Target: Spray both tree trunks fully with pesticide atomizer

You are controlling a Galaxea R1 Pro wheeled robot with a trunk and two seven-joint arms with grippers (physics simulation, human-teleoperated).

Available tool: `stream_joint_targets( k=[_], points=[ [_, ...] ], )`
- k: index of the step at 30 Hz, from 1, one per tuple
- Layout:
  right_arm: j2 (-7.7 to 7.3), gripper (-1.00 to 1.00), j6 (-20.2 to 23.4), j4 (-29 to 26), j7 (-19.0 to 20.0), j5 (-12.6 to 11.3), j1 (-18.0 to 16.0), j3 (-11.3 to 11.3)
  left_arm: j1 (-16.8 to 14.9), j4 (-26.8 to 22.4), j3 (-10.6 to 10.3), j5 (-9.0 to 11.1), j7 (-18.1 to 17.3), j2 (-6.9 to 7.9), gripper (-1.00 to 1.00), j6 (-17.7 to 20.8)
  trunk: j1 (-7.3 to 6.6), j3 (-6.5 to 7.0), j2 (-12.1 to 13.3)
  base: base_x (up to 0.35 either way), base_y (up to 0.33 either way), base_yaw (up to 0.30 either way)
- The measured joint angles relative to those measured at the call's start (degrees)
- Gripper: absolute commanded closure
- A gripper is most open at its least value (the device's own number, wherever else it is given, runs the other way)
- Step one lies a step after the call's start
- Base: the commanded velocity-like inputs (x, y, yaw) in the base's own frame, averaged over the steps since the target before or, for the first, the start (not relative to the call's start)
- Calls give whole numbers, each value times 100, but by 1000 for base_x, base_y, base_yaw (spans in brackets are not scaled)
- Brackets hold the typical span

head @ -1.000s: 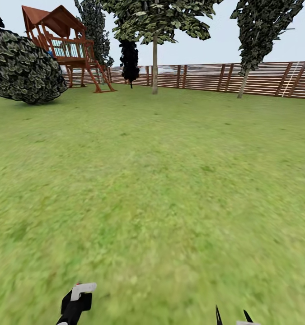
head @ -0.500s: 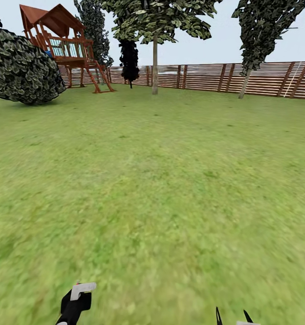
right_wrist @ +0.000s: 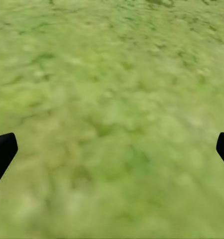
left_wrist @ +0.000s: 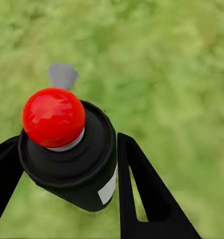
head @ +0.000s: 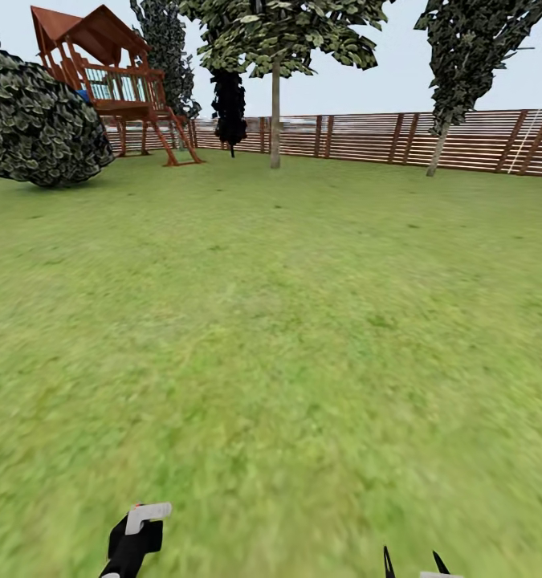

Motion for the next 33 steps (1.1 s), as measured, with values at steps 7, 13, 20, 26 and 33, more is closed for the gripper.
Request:
stream_joint_targets(
  k=[7, 13, 20, 26, 33],
  points=[
    [0, -100, 0, -1, 4, 0, 0, 0, -1, -1, -1, 1, 2, 0, 100, 0, 0, 0, 0, 340, 0, 0],
    [0, -100, 0, -1, 2, 0, 0, 0, 2, 2, -6, -11, 2, -7, 100, 7, 0, 0, 0, 340, 0, 0],
    [0, -100, 0, -1, 2, 0, 0, 0, 1, 16, 1, -11, 2, 1, 100, 9, 0, 0, 0, 340, 0, 0],
    [0, -100, 0, -1, 2, 0, 0, 0, 0, 4, 4, -11, 2, 2, 100, 9, 0, 0, 0, 340, 0, 0],
    [0, -100, 0, -1, 5, 0, 0, 0, -2, 2, -6, -11, 1, -2, 100, 7, 0, 0, 0, 340, 0, 0]
  ],
)
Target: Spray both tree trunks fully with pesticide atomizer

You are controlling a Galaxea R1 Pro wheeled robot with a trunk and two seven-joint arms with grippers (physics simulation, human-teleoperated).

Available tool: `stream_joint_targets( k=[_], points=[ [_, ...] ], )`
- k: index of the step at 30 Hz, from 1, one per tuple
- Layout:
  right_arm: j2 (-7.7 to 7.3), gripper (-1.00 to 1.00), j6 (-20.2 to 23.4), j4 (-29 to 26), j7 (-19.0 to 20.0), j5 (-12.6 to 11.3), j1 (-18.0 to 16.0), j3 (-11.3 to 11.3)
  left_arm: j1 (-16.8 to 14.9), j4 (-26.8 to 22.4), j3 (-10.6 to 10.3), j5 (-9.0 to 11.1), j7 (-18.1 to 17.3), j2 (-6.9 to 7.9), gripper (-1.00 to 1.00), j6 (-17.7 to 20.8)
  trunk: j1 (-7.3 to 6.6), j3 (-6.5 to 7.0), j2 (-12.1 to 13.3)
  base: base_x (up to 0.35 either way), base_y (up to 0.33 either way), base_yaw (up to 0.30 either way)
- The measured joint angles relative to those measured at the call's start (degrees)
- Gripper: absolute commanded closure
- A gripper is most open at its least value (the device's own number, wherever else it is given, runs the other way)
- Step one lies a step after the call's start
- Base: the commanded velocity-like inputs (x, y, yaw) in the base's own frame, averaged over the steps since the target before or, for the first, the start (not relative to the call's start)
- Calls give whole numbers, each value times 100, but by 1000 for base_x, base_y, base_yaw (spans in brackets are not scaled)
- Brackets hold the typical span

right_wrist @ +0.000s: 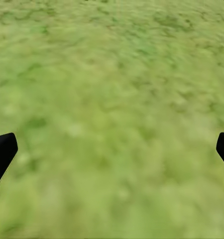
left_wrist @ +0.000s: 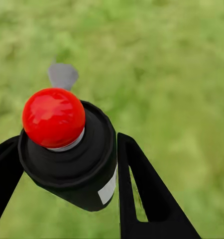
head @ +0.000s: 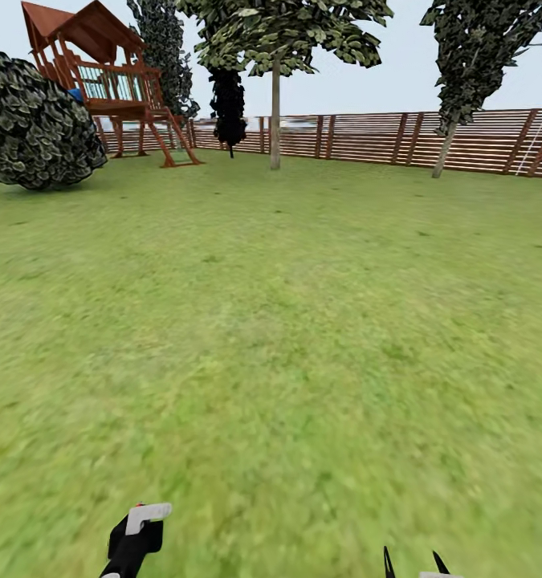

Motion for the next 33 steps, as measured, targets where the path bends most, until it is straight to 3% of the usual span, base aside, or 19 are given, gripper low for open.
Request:
stream_joint_targets(
  k=[33],
  points=[
    [0, -100, 0, 1, -3, 0, 0, 0, 3, 8, -9, -1, 1, -5, 100, 2, 0, 0, 0, 340, 0, 0]
  ],
)
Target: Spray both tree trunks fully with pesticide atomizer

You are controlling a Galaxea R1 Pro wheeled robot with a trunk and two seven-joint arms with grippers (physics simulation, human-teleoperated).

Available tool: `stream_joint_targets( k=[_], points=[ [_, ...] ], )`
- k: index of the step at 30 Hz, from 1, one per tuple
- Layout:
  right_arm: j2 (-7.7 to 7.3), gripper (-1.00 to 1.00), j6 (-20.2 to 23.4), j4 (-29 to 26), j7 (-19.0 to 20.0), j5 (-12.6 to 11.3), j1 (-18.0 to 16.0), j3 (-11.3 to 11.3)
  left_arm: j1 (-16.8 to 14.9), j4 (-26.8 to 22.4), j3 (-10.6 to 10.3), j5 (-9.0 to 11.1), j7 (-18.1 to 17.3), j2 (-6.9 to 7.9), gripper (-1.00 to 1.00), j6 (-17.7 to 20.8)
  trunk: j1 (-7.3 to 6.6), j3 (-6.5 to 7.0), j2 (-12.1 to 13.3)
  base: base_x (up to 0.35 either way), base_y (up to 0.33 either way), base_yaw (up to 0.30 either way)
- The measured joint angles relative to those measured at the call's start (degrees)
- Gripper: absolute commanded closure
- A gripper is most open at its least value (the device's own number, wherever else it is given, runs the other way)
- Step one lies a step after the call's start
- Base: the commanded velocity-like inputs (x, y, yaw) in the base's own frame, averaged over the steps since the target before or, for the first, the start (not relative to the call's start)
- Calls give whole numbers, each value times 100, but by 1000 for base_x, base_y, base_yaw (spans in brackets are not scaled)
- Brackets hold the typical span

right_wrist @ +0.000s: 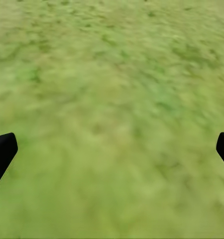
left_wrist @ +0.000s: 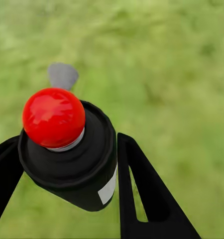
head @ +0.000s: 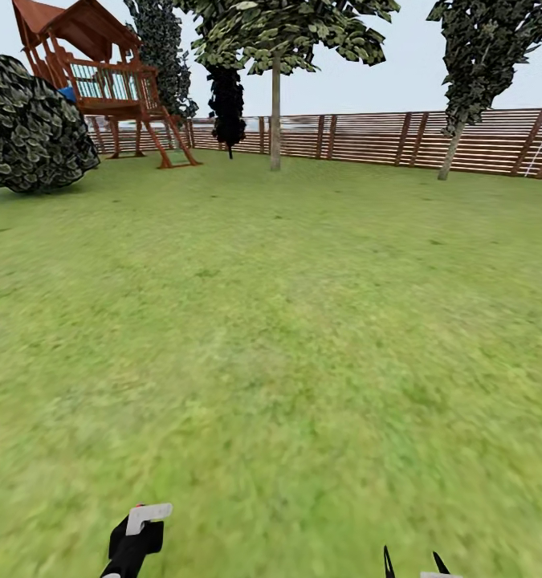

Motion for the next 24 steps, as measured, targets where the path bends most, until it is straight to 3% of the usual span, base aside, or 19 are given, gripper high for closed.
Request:
stream_joint_targets(
  k=[24],
  points=[
    [0, -100, 0, -1, 1, 0, 0, 0, 2, 7, -7, 1, -7, -5, 100, -1, 0, 0, 0, 340, 0, 0]
  ],
)
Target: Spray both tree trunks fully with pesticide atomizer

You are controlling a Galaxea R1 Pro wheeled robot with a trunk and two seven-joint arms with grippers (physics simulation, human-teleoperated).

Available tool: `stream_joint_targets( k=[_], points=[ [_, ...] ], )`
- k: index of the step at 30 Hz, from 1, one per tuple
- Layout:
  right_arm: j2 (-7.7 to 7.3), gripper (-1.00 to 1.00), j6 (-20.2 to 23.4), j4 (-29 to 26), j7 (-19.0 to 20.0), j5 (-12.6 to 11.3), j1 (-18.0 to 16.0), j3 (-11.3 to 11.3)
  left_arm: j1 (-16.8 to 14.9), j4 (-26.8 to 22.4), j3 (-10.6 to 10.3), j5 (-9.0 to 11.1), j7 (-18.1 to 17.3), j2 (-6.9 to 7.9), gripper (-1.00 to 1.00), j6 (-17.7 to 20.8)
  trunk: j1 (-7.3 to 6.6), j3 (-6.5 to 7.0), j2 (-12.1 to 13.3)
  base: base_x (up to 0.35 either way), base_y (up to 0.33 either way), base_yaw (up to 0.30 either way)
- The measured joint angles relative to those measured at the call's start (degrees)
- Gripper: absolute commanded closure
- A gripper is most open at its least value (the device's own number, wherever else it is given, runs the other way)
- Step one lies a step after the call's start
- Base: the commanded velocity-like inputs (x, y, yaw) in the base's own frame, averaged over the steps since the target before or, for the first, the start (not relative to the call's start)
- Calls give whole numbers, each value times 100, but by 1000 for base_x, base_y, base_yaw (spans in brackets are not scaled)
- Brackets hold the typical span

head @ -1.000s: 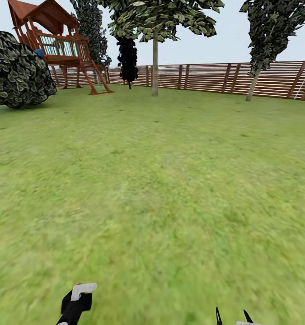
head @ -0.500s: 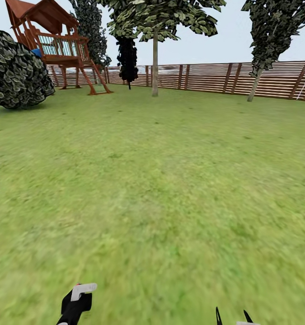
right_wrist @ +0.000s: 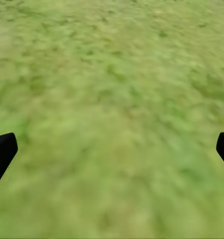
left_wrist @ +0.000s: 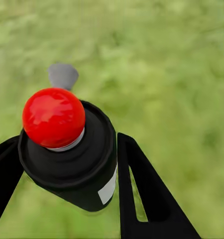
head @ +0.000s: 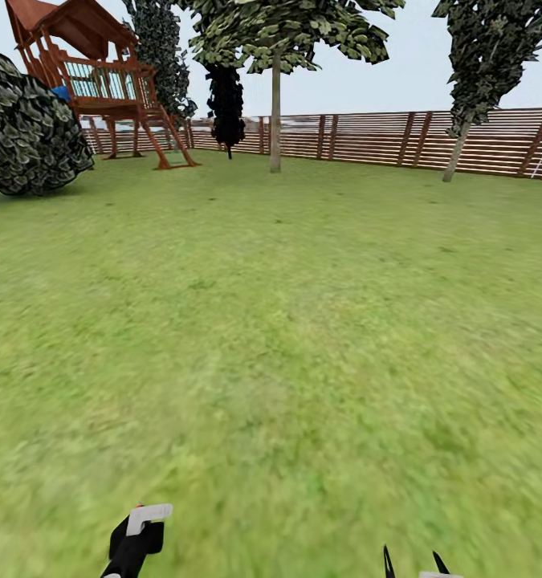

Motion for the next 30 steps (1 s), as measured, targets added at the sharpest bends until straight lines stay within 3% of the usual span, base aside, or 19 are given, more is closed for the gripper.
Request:
stream_joint_targets(
  k=[30],
  points=[
    [0, -100, 0, 1, -1, 0, 0, 0, -5, -8, 0, -10, 2, 5, 100, 1, 0, 0, 0, 340, 0, 0]
  ],
)
